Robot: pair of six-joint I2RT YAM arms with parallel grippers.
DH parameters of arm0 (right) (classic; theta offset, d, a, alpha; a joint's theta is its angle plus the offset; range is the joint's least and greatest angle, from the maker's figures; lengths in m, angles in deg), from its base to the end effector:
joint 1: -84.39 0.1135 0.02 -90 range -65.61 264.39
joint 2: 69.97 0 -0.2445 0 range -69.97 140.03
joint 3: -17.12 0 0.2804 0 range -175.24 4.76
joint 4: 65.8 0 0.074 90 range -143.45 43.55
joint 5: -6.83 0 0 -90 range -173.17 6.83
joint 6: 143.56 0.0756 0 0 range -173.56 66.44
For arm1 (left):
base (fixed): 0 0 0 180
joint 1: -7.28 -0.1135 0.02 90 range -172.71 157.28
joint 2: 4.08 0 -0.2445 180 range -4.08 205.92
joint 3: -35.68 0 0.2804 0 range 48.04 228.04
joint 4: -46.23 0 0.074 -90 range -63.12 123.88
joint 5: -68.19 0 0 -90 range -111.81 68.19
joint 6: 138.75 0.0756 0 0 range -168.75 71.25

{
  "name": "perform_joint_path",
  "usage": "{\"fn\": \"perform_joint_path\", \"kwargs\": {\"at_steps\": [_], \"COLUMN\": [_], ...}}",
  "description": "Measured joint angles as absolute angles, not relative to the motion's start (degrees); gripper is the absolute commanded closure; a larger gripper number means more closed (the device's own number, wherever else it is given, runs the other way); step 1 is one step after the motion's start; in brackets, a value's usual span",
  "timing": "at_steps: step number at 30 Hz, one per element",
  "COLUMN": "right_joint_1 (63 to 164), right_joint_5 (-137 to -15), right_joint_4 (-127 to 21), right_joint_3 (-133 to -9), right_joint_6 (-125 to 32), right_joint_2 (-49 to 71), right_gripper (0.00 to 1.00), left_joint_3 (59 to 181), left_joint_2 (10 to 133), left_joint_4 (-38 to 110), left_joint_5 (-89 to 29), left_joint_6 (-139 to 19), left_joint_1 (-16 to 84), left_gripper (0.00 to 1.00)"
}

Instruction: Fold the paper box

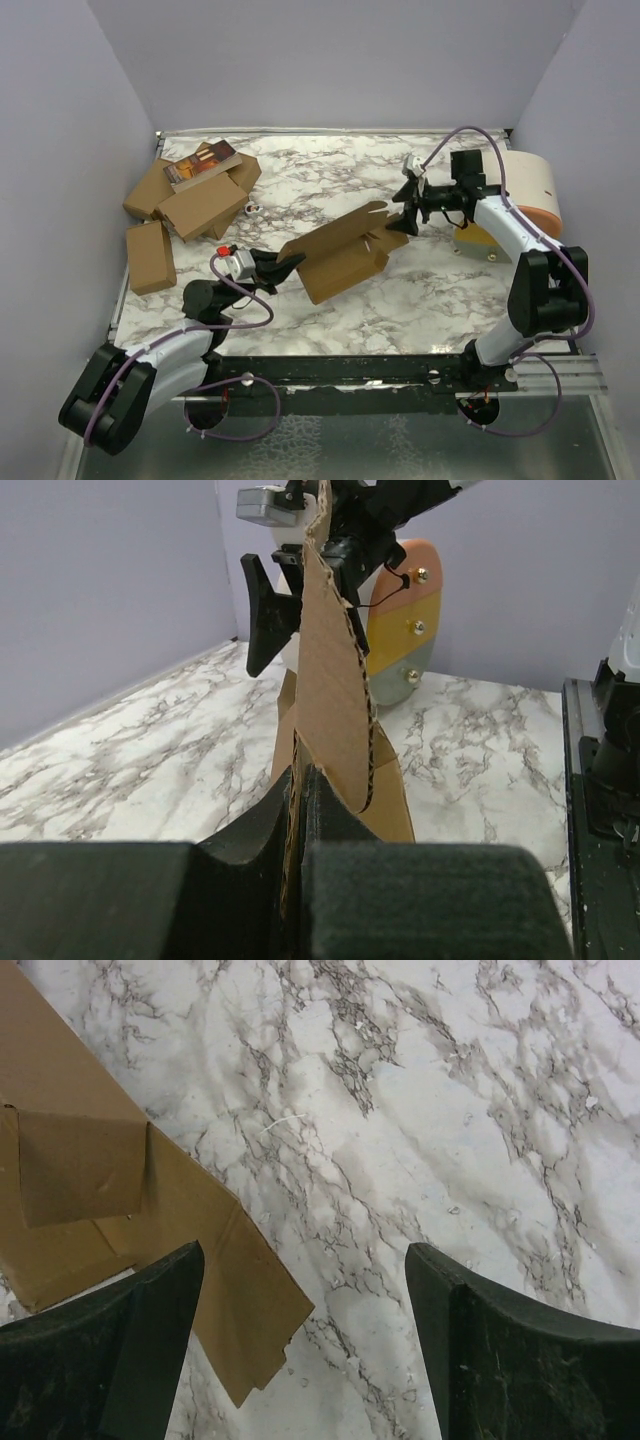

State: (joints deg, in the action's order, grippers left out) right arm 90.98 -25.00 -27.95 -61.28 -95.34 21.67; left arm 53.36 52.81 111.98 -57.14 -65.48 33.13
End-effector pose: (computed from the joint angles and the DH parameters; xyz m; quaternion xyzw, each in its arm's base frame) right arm 0.3616 0.1064 0.2051 -0.4853 0.6853 0.3489 0.4160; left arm 0.1835 -0.1375 0.2017 0.2971 0.4790 -0.4430 0.6972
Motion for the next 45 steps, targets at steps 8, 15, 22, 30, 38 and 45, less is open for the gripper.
{"fn": "perform_joint_path", "kwargs": {"at_steps": [8, 15, 22, 30, 38, 45], "right_joint_1": [89.1, 89.0, 89.1, 89.0, 89.0, 89.0], "right_joint_5": [-19.5, -16.9, -15.9, -15.2, -15.6, -19.3], "right_joint_4": [-23.6, -20.8, -19.5, -18.9, -23.8, -35.9], "right_joint_3": [-61.5, -61.5, -62.2, -62.5, -60.0, -51.5], "right_joint_6": [-95.5, -95.9, -96.5, -96.7, -90.9, -81.4], "right_joint_2": [22.7, 24.7, 26.4, 26.2, 22.3, 19.2], "right_gripper": [0.29, 0.46, 0.84, 0.99, 0.99, 0.99], "left_joint_3": [53.6, 53.7, 53.7, 53.9, 55.3, 56.7], "left_joint_2": [51.3, 50.5, 50.4, 50.4, 56.4, 63.9], "left_joint_4": [107.6, 106.6, 106.5, 104.7, 107.2, 111.5], "left_joint_5": [-56.7, -56.4, -55.8, -53.1, -50.5, -46.8], "left_joint_6": [-63.1, -62.7, -62.7, -62.1, -62.6, -63.6], "left_joint_1": [33.7, 33.7, 33.7, 33.8, 34.1, 35.3], "left_gripper": [1.00, 1.00, 1.00, 1.00, 1.00, 1.00]}}
